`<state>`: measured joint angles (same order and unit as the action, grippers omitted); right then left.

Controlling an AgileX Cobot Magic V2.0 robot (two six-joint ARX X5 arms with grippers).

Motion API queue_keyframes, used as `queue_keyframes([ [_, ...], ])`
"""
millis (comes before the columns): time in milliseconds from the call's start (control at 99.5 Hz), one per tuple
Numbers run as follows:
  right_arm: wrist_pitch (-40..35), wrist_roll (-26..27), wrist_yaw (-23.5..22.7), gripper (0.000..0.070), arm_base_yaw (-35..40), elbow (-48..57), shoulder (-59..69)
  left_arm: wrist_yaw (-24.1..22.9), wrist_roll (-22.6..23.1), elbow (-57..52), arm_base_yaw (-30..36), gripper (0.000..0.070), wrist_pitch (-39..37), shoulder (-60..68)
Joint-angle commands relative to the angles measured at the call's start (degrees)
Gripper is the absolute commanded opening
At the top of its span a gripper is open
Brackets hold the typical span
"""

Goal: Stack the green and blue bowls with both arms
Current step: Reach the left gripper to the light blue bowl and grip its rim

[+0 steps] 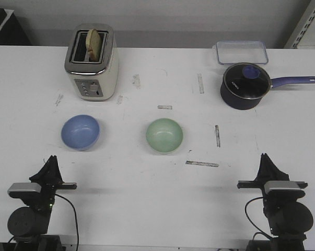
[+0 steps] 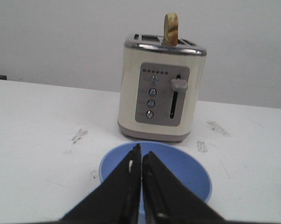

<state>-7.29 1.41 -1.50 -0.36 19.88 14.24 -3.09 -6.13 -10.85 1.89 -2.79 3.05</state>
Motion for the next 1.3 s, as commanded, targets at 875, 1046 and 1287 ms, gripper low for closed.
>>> queue_keyframes([
  [875,1.3,0.7,0.0,0.0013,0.1,0.2,0.0,0.1,-3.7,-30.4,0.0,0.0002,19.1,43.1],
  [1046,1.3,0.7,0.0,0.0013,0.1,0.2,0.0,0.1,-8.1,-34.4,-0.1,0.0003,20.8,48.0],
  [1287,1.3,0.7,0.0,0.0013,0.1,0.2,0.0,0.1,-12.4,-39.8,-0.1,0.0002,24.0,55.5],
])
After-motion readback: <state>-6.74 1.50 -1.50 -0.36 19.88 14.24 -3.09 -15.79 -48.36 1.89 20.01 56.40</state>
